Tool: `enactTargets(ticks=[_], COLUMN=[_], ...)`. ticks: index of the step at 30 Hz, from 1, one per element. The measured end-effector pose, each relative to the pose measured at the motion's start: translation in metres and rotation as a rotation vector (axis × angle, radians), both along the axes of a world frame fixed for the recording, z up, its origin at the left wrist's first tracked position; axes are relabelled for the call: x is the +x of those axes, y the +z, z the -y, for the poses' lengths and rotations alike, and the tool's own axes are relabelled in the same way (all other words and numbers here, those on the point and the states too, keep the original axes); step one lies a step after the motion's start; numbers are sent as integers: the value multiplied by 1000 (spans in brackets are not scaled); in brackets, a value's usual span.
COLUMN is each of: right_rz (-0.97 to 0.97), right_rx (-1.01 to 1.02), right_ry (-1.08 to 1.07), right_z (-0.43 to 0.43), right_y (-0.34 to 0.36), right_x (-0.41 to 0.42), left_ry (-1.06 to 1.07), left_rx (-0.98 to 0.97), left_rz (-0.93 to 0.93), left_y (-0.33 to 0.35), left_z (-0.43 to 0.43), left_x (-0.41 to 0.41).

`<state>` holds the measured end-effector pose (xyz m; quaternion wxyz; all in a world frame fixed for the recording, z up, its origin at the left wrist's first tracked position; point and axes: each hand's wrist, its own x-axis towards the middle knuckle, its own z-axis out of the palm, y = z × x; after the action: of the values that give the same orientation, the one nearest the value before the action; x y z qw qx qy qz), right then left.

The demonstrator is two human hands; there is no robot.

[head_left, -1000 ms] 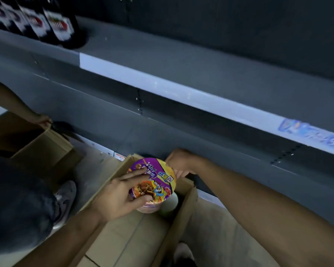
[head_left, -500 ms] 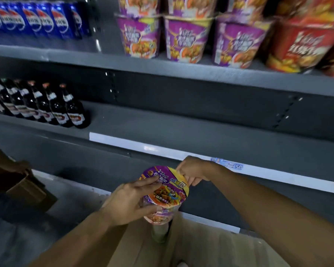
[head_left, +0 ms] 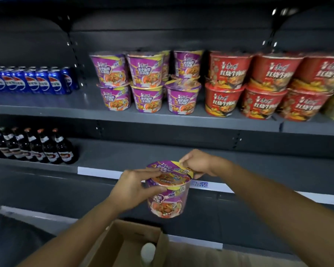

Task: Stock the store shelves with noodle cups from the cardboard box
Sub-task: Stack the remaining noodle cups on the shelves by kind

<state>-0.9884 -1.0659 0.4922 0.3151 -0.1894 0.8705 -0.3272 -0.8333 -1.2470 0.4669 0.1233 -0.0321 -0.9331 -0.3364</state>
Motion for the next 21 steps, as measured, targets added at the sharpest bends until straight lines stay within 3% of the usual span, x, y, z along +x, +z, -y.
enactTargets(ticks=[5, 12, 16, 21], right_rz=[8, -117, -402, -640], right_rx=[-157, -203, -83, -57], right_ry=[73, 291, 461, 477], right_z=[-34, -69, -76, -77], right_y=[33, 81, 109, 131], right_x=[0, -1, -1, -10], left_ry=[103, 197, 238, 332], left_rx=[149, 120, 2, -195], left_rz=[12, 31, -19, -106], left_y=[35, 73, 98, 130], left_z=[-36, -69, -82, -98], left_x=[-23, -55, -68, -81])
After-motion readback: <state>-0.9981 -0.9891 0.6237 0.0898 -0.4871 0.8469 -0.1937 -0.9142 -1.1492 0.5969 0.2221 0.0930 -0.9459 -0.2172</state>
